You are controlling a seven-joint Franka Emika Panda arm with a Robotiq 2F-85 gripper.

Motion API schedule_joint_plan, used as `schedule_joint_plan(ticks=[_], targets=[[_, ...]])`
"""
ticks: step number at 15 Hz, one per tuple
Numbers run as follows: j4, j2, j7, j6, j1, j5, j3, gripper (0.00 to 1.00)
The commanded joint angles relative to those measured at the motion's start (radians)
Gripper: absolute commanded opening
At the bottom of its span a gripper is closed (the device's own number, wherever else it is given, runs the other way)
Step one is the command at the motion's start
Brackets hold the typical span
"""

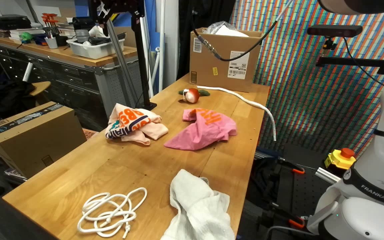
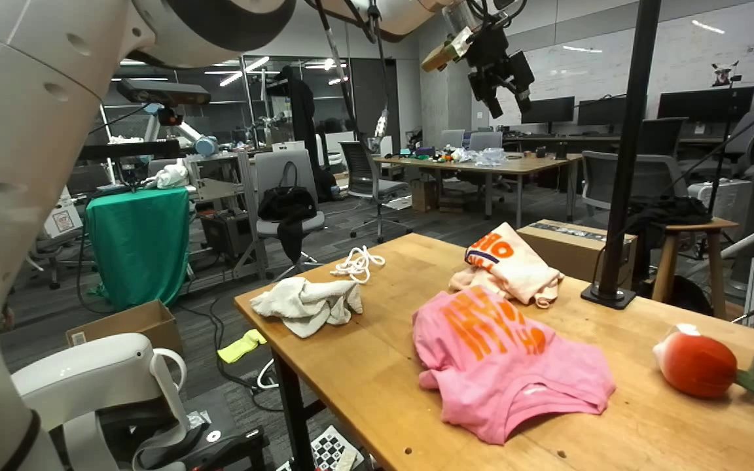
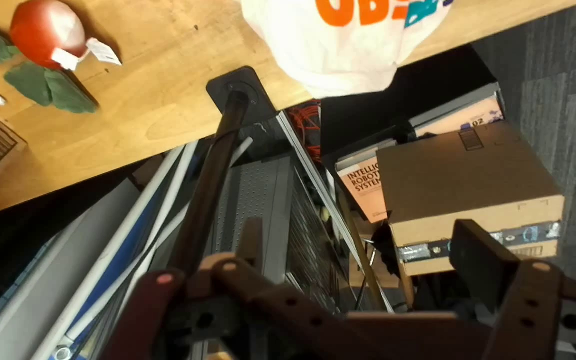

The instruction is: Put all the items on the table separately

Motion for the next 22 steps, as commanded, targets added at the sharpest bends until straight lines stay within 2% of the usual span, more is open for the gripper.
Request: schedule_joint_plan(ticks=[1, 5, 9, 15, 16, 22], targets=[[-0.066, -0.082, -0.1, -0.137, 0.002, -0.024, -0.001, 1.0], [-0.178, -0.207, -0.242, -0.319, -0.007, -0.011, 0.007, 1.0], [-0.365, -0.402, -0.368, -0.427, -0.017, 0.006, 0.01, 1.0], [-0.665, -0.714, -0.531, -0.488, -0.025, 0.077, -0.005, 1.0], [-0.711, -0.76, -0.548, -0.489, -0.057, 0.091, 0.026, 1.0], [-1.029, -1.105, -0.635, -0.486, -0.069, 0.187, 0.017, 1.0]])
